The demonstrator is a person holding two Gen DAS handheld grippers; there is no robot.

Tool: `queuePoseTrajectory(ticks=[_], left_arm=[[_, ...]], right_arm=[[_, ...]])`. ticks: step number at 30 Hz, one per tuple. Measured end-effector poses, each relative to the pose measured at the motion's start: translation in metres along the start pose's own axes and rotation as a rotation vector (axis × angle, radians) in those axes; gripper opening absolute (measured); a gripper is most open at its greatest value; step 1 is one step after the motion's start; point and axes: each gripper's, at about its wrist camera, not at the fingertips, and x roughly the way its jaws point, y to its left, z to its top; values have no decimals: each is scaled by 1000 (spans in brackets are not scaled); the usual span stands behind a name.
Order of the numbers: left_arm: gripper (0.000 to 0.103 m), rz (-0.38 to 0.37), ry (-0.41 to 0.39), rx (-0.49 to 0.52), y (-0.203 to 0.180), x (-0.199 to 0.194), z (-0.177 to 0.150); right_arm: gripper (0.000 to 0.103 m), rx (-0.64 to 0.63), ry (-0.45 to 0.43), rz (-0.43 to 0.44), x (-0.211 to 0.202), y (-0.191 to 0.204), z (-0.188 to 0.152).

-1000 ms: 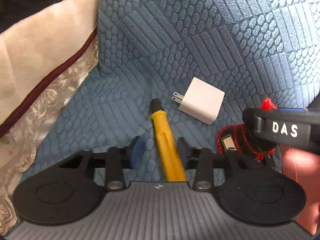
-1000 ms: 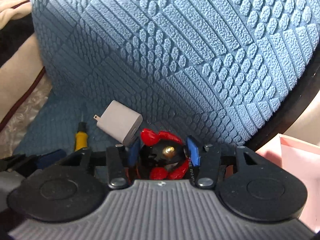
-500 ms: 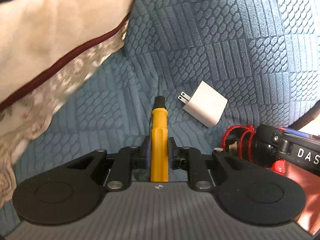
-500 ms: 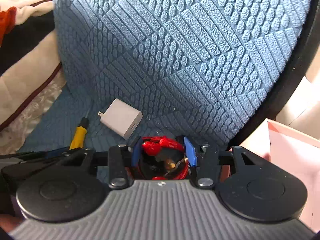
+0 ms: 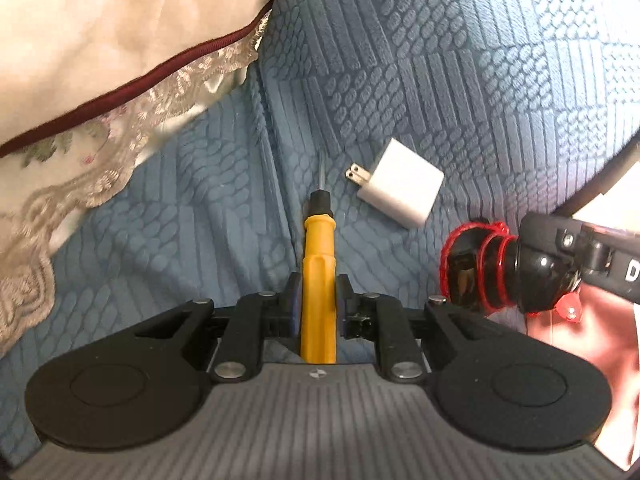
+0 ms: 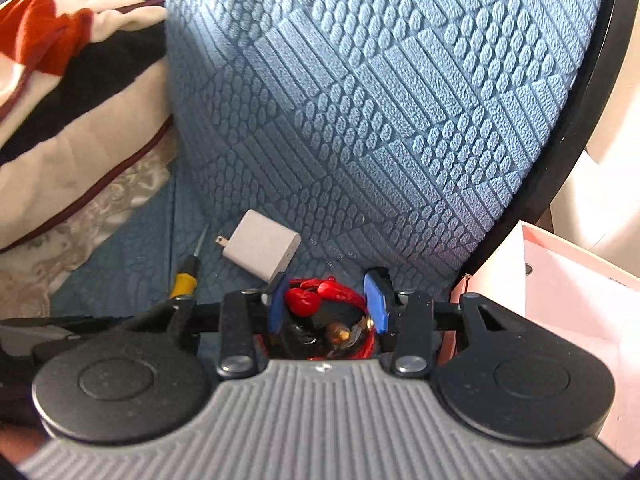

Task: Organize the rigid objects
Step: 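Lift the yellow screwdriver with the left gripper while the right gripper lifts the red figurine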

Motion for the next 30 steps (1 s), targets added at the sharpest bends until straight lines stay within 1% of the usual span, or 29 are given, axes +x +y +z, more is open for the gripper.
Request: queuePoseTrajectory(ticks=[8,13,15,16,19,20,23,27,29,30], left_arm=[[20,-38,25,-12,1,-9,-14],[20,-65,41,-23,6,-20,-24],[20,-74,46,-33,8,-23,-28],[20,-78,47,-37,10,-27,-31],[20,-89,47,-41,13,-36,-39],[20,-93,49,-42,14,-39,-41],[20,-103,57,-49,19,-49,-48],[20,-107,65,-58,24,-58,-58],[20,-105,70,-58,25,-60,-62],[20,-104,71,-56,25,-60,-63]], right_arm=[[45,-41,6,-1,-23,21,-13],[44,-56,19,0,-32,30,-26],[42,-59,24,0,-36,33,-31],[40,-61,24,0,-39,34,-34],[2,-66,32,-1,-46,37,-42],[7,-63,35,8,-48,37,-44],[6,-44,29,10,-54,37,-48],[8,46,10,42,-61,28,-52],[14,75,8,55,-61,26,-54],[19,86,14,61,-59,26,-55]])
